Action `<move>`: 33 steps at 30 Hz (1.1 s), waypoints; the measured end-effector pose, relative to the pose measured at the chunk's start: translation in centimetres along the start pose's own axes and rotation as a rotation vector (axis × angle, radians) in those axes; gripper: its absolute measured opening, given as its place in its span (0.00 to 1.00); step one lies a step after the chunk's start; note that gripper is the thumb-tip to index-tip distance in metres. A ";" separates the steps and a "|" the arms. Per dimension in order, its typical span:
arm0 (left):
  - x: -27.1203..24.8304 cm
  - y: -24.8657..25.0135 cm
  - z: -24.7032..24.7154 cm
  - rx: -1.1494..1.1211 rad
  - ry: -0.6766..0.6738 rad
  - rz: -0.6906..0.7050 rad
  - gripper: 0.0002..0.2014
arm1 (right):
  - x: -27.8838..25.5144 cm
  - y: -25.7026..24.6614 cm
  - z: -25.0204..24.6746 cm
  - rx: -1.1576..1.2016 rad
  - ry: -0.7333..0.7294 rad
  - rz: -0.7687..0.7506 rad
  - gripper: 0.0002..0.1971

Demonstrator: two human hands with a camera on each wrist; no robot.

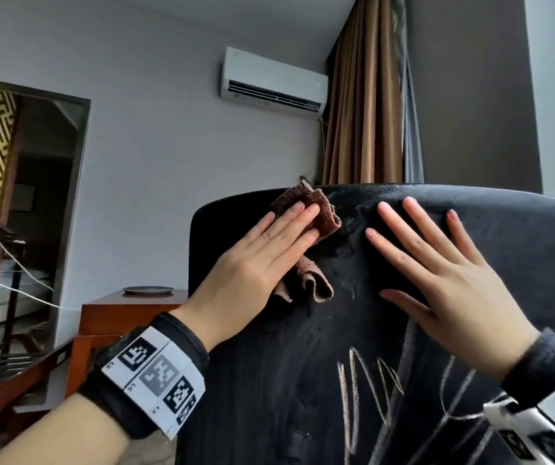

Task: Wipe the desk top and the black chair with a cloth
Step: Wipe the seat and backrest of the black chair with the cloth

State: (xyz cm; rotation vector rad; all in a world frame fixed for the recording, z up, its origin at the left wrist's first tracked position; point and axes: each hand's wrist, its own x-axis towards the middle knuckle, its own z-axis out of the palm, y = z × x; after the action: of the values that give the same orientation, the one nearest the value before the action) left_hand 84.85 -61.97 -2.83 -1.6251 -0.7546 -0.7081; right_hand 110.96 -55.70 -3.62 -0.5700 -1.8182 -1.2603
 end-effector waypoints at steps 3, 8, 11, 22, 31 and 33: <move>-1.5 1.1 1.0 -0.089 0.046 -0.078 0.23 | -0.1 -0.7 0.0 -0.018 0.006 0.027 0.32; -6.9 3.7 2.5 -0.044 -0.134 0.049 0.24 | -1.3 -2.6 1.1 -0.093 -0.085 0.022 0.38; -4.9 0.4 1.2 0.007 -0.119 -0.036 0.26 | -1.2 -2.3 1.4 -0.106 -0.103 0.014 0.38; -15.1 3.8 3.1 -0.037 -0.202 -0.120 0.35 | -1.6 -2.5 1.5 -0.065 -0.043 0.043 0.38; -10.6 0.0 1.6 -0.078 -0.161 -0.235 0.28 | -2.8 -1.3 2.1 -0.050 0.001 0.073 0.37; -13.5 2.4 2.4 -0.063 -0.193 -0.137 0.29 | -3.3 -1.1 2.1 -0.034 -0.001 0.113 0.37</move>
State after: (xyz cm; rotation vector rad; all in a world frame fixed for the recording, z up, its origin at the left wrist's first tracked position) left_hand 78.64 -61.33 -15.23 -1.7283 -0.9996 -0.6841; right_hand 111.23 -53.94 -7.25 -0.6824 -1.7433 -1.2167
